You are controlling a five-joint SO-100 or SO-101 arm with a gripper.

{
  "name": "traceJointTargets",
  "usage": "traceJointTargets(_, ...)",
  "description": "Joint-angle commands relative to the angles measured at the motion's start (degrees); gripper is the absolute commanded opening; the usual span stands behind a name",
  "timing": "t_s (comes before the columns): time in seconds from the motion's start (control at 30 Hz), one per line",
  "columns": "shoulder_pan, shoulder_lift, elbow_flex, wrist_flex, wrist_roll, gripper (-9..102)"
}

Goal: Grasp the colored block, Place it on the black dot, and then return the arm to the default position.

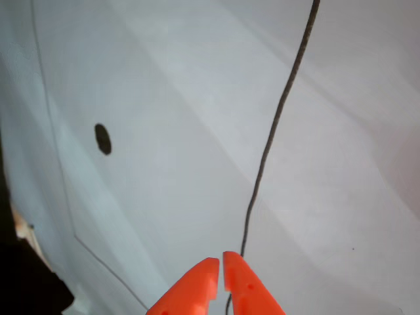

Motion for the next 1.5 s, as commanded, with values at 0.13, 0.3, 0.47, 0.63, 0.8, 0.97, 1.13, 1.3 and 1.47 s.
traceJointTargets(0.13,0.1,0.4,-0.5,0.1,0.3,0)
traceJointTargets(0.3,0.4,0.4,-0.5,0.1,0.5,0)
traceJointTargets(0.47,3.2,-2.2,-4.9,-1.3,2.2,0)
traceJointTargets(0.63,7.8,-16.3,-19.8,-0.3,8.8,0)
traceJointTargets(0.8,12.0,-25.9,-28.9,0.4,11.6,0)
traceJointTargets(0.97,18.3,-38.8,-36.3,0.9,11.2,0)
traceJointTargets(1.13,24.1,-52.3,-41.8,2.2,9.8,0)
traceJointTargets(1.3,27.3,-63.5,-56.0,18.1,8.9,0)
traceJointTargets(1.47,31.2,-72.0,-68.1,30.7,5.6,0)
